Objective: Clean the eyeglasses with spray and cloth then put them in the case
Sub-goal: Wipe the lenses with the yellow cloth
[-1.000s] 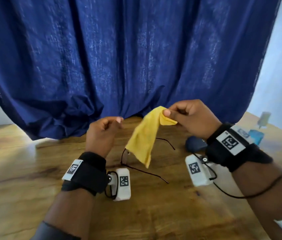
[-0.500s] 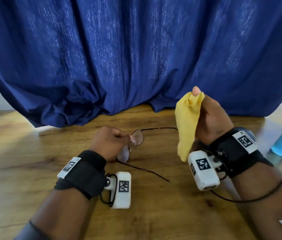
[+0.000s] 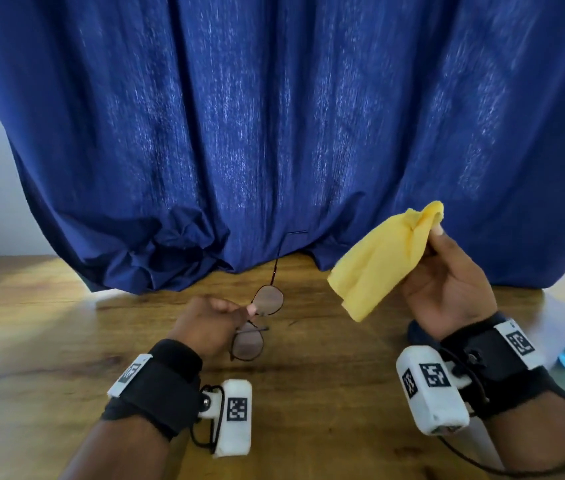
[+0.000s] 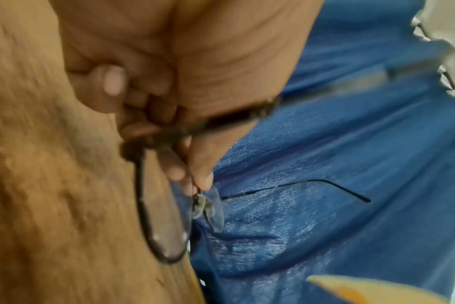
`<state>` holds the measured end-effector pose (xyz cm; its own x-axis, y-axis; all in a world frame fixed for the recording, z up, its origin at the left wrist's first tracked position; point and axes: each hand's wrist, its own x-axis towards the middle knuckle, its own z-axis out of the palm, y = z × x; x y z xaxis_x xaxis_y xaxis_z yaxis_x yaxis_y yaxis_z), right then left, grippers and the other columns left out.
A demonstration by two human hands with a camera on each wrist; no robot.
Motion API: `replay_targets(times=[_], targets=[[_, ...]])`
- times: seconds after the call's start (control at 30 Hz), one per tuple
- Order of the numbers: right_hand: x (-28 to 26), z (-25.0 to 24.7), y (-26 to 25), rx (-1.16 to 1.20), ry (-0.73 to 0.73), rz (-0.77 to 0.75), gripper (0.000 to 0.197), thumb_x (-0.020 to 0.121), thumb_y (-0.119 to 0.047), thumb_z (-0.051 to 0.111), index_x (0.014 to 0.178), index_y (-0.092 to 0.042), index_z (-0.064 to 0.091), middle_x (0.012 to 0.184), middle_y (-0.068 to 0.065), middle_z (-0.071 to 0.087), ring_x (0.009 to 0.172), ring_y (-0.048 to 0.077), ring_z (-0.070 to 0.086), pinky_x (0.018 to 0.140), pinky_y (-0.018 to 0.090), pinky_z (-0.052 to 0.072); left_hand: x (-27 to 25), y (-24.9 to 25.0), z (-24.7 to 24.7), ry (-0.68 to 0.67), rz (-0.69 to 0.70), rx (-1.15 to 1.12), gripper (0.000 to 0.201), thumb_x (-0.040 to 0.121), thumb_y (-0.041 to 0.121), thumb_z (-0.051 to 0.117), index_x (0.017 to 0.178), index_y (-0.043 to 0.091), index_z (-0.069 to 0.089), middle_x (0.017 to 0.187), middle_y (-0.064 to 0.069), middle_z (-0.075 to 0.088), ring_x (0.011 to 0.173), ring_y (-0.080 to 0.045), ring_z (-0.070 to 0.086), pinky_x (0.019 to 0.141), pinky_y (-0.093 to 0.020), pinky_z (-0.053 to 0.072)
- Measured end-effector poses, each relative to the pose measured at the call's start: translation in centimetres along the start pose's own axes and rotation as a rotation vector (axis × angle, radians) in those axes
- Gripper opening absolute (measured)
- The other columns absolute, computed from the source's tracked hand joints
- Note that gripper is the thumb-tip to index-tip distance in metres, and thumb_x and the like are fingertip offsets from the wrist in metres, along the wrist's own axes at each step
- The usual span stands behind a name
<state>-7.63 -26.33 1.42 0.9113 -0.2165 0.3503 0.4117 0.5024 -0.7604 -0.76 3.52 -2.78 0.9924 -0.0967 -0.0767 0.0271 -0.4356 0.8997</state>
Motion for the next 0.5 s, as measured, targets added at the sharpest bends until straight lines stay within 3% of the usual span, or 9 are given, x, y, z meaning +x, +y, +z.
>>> replay_targets(times=[0.07, 0.13, 0.2, 0.3, 0.37, 0.43, 0.5], targets=[[0.3, -0.3, 0.0, -0.009, 0.011, -0.027, 0.032, 0.098, -0.034, 0.051, 0.111, -0.024, 0.079, 0.101, -0.005, 0.075, 0.098, 0.014, 0.066, 0.099, 0.042, 0.043, -0.1, 0.5, 0.4, -0.067, -0.043, -0.258, 0.028, 0.091, 0.024, 0.075, 0.067, 0.011, 0.079, 0.054, 0.002, 0.068, 0.054, -0.012, 0.060, 0.054, -0.022, 0.049], [0.6, -0.6, 0.0, -0.011, 0.036, -0.047, 0.037, 0.098, -0.029, 0.056, 0.130, -0.015, 0.069, 0.109, -0.001, 0.071, 0.103, 0.017, 0.063, 0.097, 0.043, 0.045, 0.0, 0.6, 0.9, -0.177, -0.096, -0.439, 0.027, 0.086, 0.023, 0.075, 0.062, 0.010, 0.079, 0.058, -0.003, 0.062, 0.043, -0.007, 0.050, 0.038, -0.017, 0.038], [0.7, -0.5, 0.2, 0.007, 0.040, -0.048, 0.043, 0.097, -0.023, 0.058, 0.137, -0.008, 0.060, 0.108, 0.001, 0.069, 0.102, 0.019, 0.062, 0.095, 0.044, 0.047, 0.3, 0.5, 1.2, -0.245, -0.161, -0.526, 0.019, 0.074, 0.027, 0.079, 0.068, 0.009, 0.079, 0.067, -0.005, 0.063, 0.048, -0.007, 0.048, 0.035, -0.016, 0.032], [0.8, -0.2, 0.7, 0.025, 0.085, -0.019, 0.026, 0.091, -0.014, 0.061, 0.115, -0.015, 0.070, 0.093, -0.002, 0.076, 0.088, 0.014, 0.071, 0.090, 0.042, 0.058, 0.5, 0.4, 1.6, -0.313, -0.192, -0.566, 0.021, 0.068, 0.029, 0.083, 0.077, 0.011, 0.081, 0.078, -0.003, 0.066, 0.060, -0.008, 0.050, 0.037, -0.016, 0.036], [0.6, 0.6, 1.4, -0.052, 0.125, 0.019, 0.022, 0.080, -0.015, 0.069, 0.102, -0.018, 0.074, 0.086, 0.001, 0.076, 0.078, 0.017, 0.070, 0.078, 0.037, 0.060, 0.3, 0.5, 2.2, -0.331, -0.192, -0.600, 0.023, 0.066, 0.031, 0.085, 0.076, 0.011, 0.081, 0.073, -0.003, 0.063, 0.055, -0.008, 0.050, 0.037, -0.017, 0.037], [0.1, 1.2, 2.7, -0.172, 0.119, 0.039, 0.022, 0.072, -0.015, 0.075, 0.094, -0.016, 0.076, 0.080, 0.001, 0.076, 0.068, 0.013, 0.067, 0.067, 0.027, 0.059, -0.3, 0.6, 2.9, -0.308, -0.173, -0.596, 0.021, 0.074, 0.027, 0.082, 0.078, 0.007, 0.079, 0.063, -0.003, 0.056, 0.043, -0.006, 0.046, 0.036, -0.018, 0.032], [-0.6, 1.8, 4.0, -0.374, 0.067, 0.026, 0.022, 0.070, -0.016, 0.080, 0.092, -0.014, 0.077, 0.083, 0.002, 0.079, 0.071, 0.010, 0.069, 0.069, 0.022, 0.056, -1.3, 1.0, 3.7, -0.291, -0.129, -0.507, 0.015, 0.087, 0.021, 0.076, 0.084, 0.007, 0.078, 0.063, -0.002, 0.054, 0.039, -0.005, 0.041, 0.037, -0.018, 0.030]])
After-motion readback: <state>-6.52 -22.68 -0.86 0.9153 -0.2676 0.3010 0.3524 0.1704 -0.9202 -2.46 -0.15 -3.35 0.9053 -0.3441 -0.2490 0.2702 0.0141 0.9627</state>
